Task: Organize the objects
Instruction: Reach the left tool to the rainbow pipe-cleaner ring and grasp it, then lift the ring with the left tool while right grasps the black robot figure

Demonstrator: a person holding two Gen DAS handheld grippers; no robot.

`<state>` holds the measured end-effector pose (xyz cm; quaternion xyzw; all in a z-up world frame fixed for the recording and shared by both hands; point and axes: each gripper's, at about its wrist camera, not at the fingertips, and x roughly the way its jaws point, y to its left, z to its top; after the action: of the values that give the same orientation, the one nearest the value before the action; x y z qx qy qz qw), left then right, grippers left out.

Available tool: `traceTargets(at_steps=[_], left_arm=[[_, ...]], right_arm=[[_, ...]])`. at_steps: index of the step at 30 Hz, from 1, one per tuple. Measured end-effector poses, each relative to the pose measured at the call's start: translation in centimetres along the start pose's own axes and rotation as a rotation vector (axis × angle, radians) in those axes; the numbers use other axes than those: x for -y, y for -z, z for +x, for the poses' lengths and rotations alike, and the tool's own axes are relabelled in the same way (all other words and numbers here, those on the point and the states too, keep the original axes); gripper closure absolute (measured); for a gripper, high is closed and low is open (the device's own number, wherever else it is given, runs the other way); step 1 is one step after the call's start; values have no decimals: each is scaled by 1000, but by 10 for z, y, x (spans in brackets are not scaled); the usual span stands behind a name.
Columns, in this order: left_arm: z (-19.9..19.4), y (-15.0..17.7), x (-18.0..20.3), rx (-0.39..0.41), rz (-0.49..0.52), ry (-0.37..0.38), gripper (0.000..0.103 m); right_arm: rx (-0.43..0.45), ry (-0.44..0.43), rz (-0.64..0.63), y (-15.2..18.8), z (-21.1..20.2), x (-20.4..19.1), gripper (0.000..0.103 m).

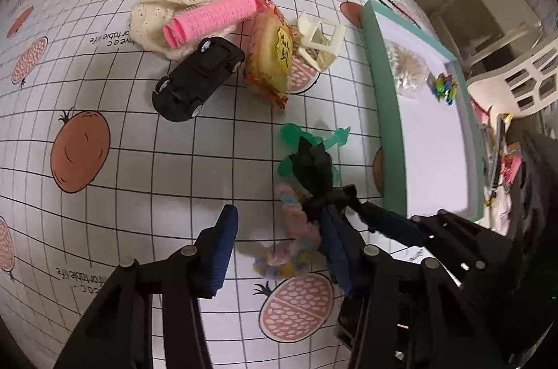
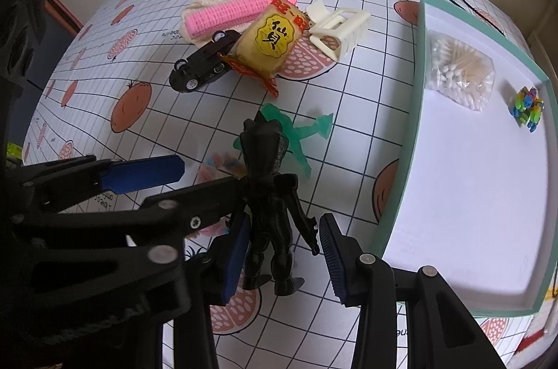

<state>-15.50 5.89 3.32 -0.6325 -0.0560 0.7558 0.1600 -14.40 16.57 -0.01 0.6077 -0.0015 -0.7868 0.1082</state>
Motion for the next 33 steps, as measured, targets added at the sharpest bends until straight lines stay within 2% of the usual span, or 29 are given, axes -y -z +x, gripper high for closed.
traceTargets(at_steps=[3,6,8,12,23,30,33], left_arm=[[5,-4,0,-7,3,-21,56],[5,-6,-1,-3,8,-39,65],[4,-8,-2,2,10,-67,77],[9,-10,-10,-6,9,-113,87],[7,-20,-26,26,-28,-157,89],[-19,-31,-37,147,-51,-158,89],[-28,-15,-34,192,-69,-153,90]], right_arm=[[-1,4,-1,-1,2,-2,58],[-1,9,0,0,0,-2,61],[0,20,-1,1,-1,-1,61],[-1,30,-9,1,-2,-1,62],[32,27,24,0,-13,10,62],[103,6,66,-3,-32,20,63],[125,-8,84,-3,-38,25,63]])
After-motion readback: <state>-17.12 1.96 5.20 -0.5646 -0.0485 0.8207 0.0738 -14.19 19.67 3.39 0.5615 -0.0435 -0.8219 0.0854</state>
